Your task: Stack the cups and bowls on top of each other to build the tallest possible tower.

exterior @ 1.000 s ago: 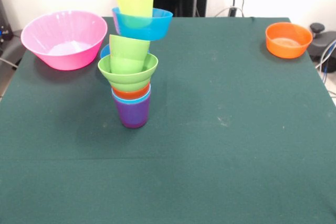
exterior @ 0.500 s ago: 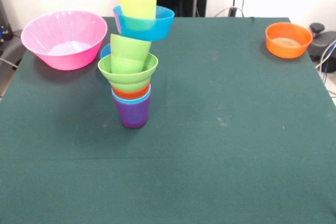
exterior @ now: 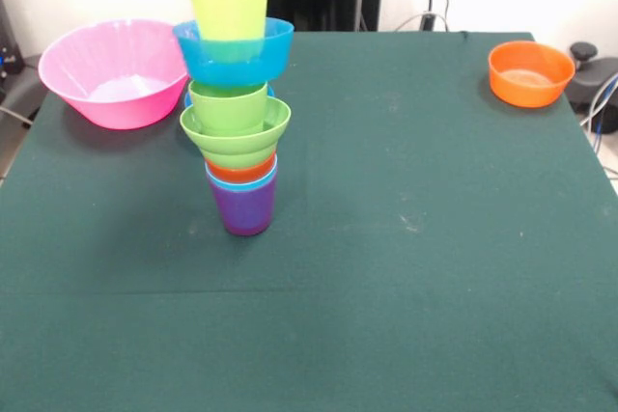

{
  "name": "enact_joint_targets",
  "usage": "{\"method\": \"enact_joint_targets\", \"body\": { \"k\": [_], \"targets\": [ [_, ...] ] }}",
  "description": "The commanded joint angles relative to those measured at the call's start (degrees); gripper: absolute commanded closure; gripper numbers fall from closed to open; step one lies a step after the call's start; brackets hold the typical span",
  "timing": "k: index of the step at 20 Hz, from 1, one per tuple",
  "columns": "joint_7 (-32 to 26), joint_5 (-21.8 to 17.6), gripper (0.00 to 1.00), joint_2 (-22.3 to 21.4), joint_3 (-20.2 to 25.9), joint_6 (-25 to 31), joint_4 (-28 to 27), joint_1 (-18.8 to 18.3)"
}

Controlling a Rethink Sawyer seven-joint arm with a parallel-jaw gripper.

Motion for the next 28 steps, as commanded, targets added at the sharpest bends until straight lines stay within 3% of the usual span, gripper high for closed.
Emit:
{"method": "enact_joint_targets", "body": {
  "k": [1,8,12,28],
  "targets": [
    [-10.78,-1.36,1.0,6.07,1.98,9.98,-11.53,4.27],
    [-10.08,-0.88,1.0,6.11,1.95,12.25,-12.75,4.75],
    [-9.1,-0.48,1.0,5.11,2.26,9.61,-9.61,4.07],
    [-7.23,-1.68,1.0,4.7,2.34,3.91,-5.65,4.19]
  ]
}}
